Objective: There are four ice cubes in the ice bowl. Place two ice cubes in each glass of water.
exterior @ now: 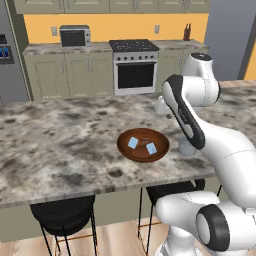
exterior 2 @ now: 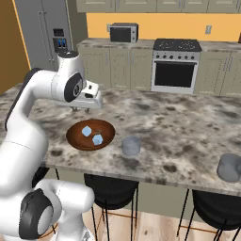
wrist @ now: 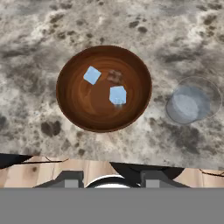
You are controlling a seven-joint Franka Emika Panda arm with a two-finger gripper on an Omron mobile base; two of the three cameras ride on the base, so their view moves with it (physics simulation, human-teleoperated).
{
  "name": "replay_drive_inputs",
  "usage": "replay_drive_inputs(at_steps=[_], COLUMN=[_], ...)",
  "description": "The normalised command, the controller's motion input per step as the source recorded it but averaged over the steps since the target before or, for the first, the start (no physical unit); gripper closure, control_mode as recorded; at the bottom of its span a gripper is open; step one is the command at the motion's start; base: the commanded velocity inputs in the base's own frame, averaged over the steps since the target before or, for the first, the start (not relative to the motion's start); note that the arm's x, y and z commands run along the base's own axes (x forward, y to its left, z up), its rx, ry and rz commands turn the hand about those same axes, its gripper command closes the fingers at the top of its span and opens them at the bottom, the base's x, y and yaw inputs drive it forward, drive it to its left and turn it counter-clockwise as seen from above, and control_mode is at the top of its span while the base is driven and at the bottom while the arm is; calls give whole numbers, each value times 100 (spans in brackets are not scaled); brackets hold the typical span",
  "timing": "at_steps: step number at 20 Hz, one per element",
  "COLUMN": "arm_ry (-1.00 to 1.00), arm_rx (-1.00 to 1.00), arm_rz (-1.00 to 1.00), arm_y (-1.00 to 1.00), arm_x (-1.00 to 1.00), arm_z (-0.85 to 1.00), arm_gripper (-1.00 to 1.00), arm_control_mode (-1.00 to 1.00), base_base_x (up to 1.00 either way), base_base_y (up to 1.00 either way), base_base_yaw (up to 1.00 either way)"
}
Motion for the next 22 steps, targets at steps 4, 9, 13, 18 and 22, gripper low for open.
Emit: replay_drive_inputs(at_steps=[4,9,13,18,22], arm_ry=[0,5,12,22,29], arm_rx=[0,-7,-14,-9,-4], arm_rz=[0,0,1,1,2], arm_y=[1,44,7,0,0], arm_x=[12,94,100,53,8], arm_z=[-1,-46,-61,-47,-88], arm_gripper=[-100,-100,-100,-100,-100], arm_control_mode=[-100,-100,-100,-100,-100], base_base_x=[0,0,0,0,0], base_base_y=[0,0,0,0,0], base_base_yaw=[0,0,0,0,0])
